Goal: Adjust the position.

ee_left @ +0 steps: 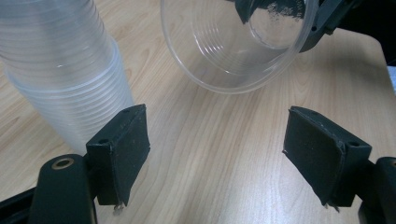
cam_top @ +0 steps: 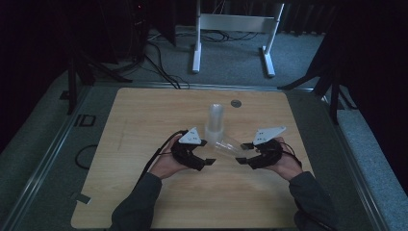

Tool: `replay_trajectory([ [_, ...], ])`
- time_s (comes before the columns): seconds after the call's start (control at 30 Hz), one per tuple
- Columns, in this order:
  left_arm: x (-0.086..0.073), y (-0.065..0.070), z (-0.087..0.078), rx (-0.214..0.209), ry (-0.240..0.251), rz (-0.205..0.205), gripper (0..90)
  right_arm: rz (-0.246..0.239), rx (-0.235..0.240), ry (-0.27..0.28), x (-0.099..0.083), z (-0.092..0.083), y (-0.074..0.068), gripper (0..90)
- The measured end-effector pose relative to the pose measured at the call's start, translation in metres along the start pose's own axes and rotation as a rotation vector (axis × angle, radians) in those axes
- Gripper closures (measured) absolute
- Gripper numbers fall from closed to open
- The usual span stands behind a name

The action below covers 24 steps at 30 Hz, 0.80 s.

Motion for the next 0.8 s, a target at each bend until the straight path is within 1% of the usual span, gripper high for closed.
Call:
replay_trajectory([
  [0.07, 0.0008, 0.0, -0.0005, -0.006, 0.007, -0.002, 22.3, 0.003, -0.001, 0.007, 0.0005, 0.0, -0.0002, 41.6],
  [0.1, 0.0011, 0.0001, -0.0005, -0.008, 0.011, -0.001, 22.3, 0.003, -0.001, 0.028, 0.0016, 0.0006, -0.0002, 41.5],
  [0.2, 0.0014, 0.0005, -0.0004, -0.007, 0.014, -0.001, 22.3, 0.007, 0.002, 0.043, 0.0025, 0.001, -0.0005, 41.6],
  [0.27, 0.0016, 0.0006, -0.0007, -0.008, 0.014, 0.001, 22.3, 0.012, 0.008, 0.068, 0.0035, 0.0011, -0.001, 41.6],
  [0.47, 0.0024, 0.0022, -0.002, -0.008, 0.028, 0.006, 22.3, 0.022, 0.009, 0.092, 0.004, 0.0022, -0.001, 41.6],
  [0.8, 0.0018, 0.0025, -0.0021, -0.006, 0.032, 0.008, 22.3, 0.03, 0.013, 0.128, 0.0053, 0.0023, -0.0016, 41.7],
])
Point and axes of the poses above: each handheld gripper's, and its own axes: z roughly forward along the jaws, x roughly out of its top, y roughly to its right, the point moved 3 cm from there along z, roughly forward along the jaws, and after that the axes turned 12 degrees about -z, right-handed, at the moved point
